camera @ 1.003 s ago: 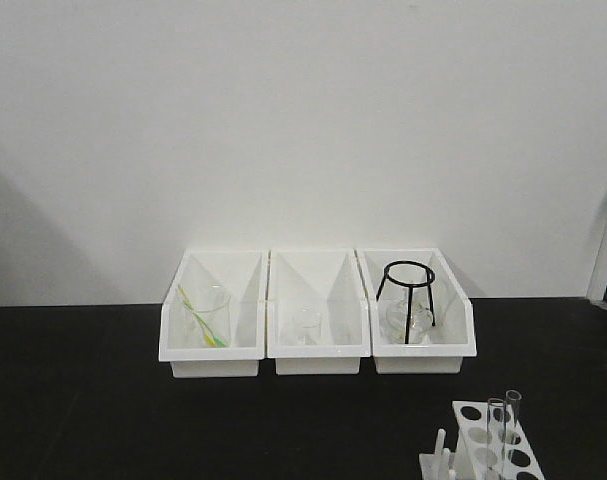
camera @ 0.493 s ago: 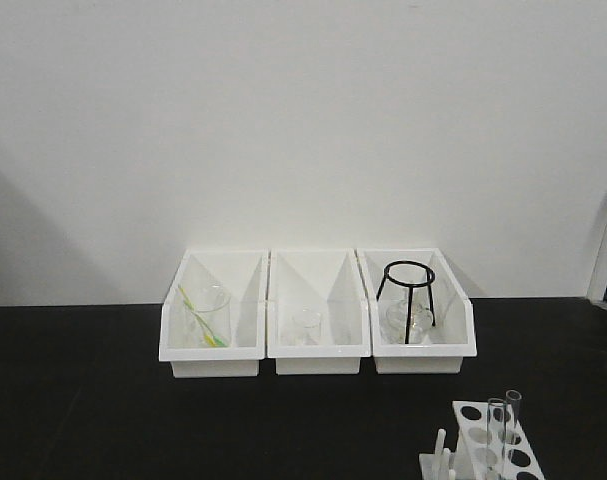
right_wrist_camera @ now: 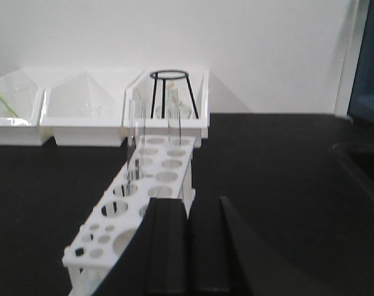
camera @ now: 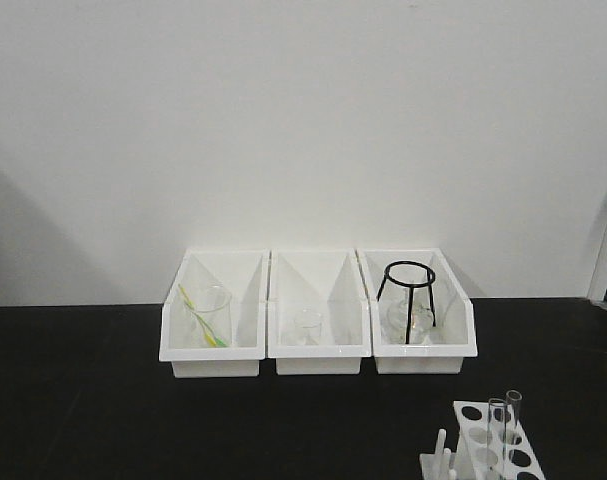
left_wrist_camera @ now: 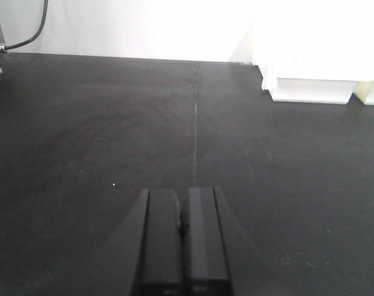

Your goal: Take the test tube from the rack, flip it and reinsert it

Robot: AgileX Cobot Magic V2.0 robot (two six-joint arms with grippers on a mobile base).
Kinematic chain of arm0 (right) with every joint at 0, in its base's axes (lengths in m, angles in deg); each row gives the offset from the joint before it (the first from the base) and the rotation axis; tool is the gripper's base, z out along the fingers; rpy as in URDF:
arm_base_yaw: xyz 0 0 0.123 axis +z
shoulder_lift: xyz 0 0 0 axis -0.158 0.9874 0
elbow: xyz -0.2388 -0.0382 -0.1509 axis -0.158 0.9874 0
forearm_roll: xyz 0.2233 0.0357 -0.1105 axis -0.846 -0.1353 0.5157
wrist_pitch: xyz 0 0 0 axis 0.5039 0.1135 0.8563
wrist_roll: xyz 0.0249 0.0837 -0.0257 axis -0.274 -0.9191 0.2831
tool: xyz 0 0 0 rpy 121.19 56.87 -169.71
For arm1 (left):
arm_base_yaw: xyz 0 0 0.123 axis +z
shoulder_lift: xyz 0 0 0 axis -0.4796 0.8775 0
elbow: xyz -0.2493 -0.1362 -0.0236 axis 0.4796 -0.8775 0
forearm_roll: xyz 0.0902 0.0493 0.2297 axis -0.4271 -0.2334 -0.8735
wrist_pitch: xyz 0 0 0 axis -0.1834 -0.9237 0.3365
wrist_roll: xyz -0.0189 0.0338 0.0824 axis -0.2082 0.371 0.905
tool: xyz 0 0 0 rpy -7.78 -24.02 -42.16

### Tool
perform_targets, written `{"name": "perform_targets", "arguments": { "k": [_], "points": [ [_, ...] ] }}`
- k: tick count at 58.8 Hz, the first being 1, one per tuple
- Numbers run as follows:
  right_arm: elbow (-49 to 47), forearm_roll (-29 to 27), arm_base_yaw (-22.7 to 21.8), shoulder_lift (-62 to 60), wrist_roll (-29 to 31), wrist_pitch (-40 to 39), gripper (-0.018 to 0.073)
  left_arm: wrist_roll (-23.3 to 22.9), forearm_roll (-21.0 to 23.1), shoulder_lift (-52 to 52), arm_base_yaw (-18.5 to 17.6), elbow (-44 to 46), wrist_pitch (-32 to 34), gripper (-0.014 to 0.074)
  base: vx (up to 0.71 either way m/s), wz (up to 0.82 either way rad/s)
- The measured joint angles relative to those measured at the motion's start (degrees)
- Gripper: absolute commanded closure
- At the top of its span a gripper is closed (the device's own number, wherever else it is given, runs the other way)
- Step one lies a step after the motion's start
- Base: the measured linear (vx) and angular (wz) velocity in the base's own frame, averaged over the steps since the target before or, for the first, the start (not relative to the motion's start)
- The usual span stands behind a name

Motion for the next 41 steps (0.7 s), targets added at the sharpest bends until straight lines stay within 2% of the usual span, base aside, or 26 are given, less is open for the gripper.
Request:
{"name": "perform_targets", "arguments": {
  "k": [11, 41],
  "points": [
    [1.0, 0.0, 0.0, 0.0, -2.1, 0.3, 0.0571, 0.0, 0.0, 0.0, 0.0, 0.0, 0.0, 0.0603, 0.0, 0.0],
    [1.0, 0.0, 0.0, 0.0, -2.2, 0.7, 0.0571, 0.0, 0.0, 0.0, 0.0, 0.0, 0.0, 0.0603, 0.0, 0.0]
  ]
}}
